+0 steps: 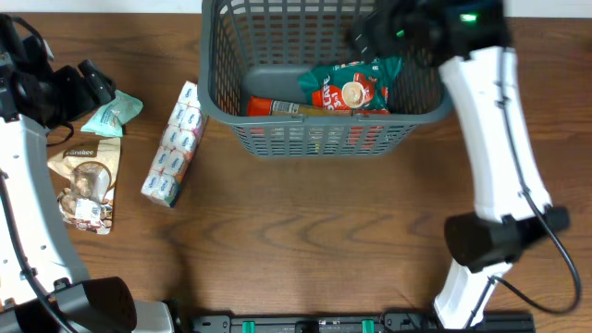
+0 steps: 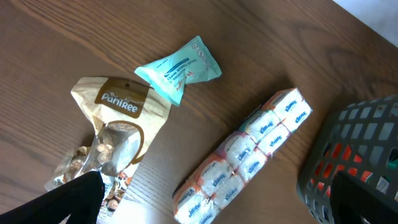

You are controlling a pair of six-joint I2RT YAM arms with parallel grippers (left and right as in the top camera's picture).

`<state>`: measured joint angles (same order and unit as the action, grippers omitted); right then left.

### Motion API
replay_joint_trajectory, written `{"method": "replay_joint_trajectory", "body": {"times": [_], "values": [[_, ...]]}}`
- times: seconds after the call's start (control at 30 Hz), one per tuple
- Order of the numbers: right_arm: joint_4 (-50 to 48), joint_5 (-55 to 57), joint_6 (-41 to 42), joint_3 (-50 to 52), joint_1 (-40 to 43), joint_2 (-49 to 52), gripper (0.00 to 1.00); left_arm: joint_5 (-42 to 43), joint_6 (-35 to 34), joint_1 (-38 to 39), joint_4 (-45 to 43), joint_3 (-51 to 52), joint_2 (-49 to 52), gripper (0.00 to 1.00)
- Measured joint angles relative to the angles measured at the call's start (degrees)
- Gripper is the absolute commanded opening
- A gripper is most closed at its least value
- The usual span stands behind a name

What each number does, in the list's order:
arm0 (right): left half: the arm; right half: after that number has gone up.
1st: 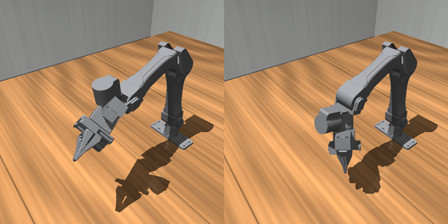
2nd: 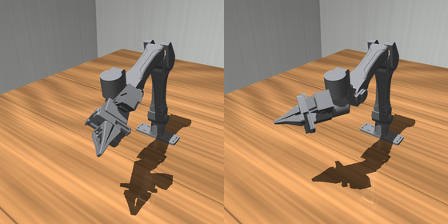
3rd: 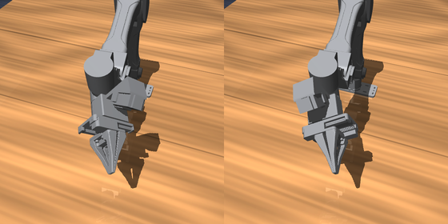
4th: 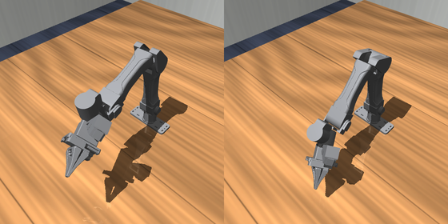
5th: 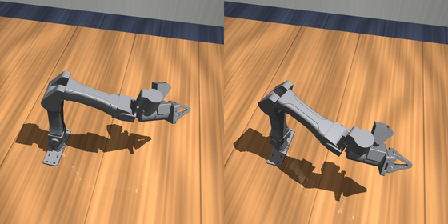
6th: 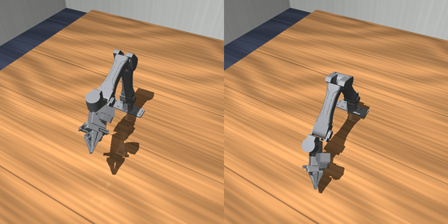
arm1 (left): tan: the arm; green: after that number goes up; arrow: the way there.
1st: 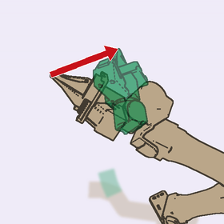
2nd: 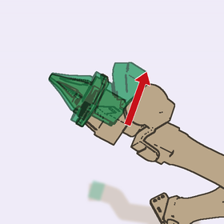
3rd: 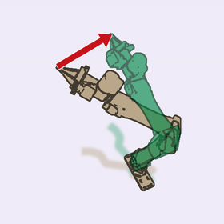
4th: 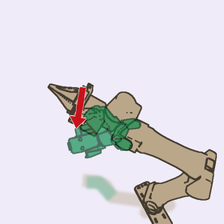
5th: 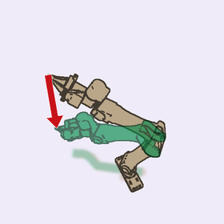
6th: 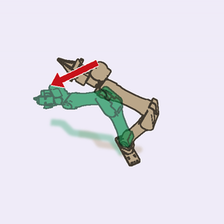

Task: Pack container
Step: 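Lower the spaghetti pack into the basket and open right gripper, then move right gripper down over the green-lidded jar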

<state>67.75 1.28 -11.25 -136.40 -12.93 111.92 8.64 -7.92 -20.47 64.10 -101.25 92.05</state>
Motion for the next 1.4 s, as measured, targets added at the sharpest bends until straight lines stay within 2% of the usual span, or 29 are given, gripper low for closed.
{"method": "replay_joint_trajectory", "body": {"times": [0.13, 0.3, 0.5, 0.77, 0.93, 1.17, 1.4], "values": [[6.6, 7.3, 12.8, -2.4, 6.6, -6.8, 0.99, 0.0, 0.0, 0.0, 0.0, 0.0, 0.0, 0.99], [20.5, 11.5, 26.6, -3.1, 17.8, -12.5, 0.99, 0.0, 0.0, 0.0, 0.0, 0.0, 0.0, 0.99], [28.6, 13.0, 33.4, -2.9, 24.6, -12.5, 0.99, 0.0, 0.0, 0.0, 0.0, 0.0, 0.0, 0.99], [29.3, 14.8, 39.7, 1.6, 27.8, -12.9, 0.99, 0.0, 0.0, 0.0, 0.0, 0.0, 0.0, 0.99], [29.4, 16.9, 44.7, 8.6, 29.3, -16.1, 0.99, 0.0, 0.0, 0.0, 0.0, 0.0, 0.0, 0.99], [27.6, 20.5, 51.7, 25.3, 31.0, -25.2, 0.99, 0.0, 0.0, 0.0, 0.0, 0.0, 0.0, 0.99], [14.6, 19.3, 55.2, 48.9, 33.8, -33.2, 0.99, 0.0, 0.0, 0.0, 0.0, 0.0, 0.0, 0.99]]}}
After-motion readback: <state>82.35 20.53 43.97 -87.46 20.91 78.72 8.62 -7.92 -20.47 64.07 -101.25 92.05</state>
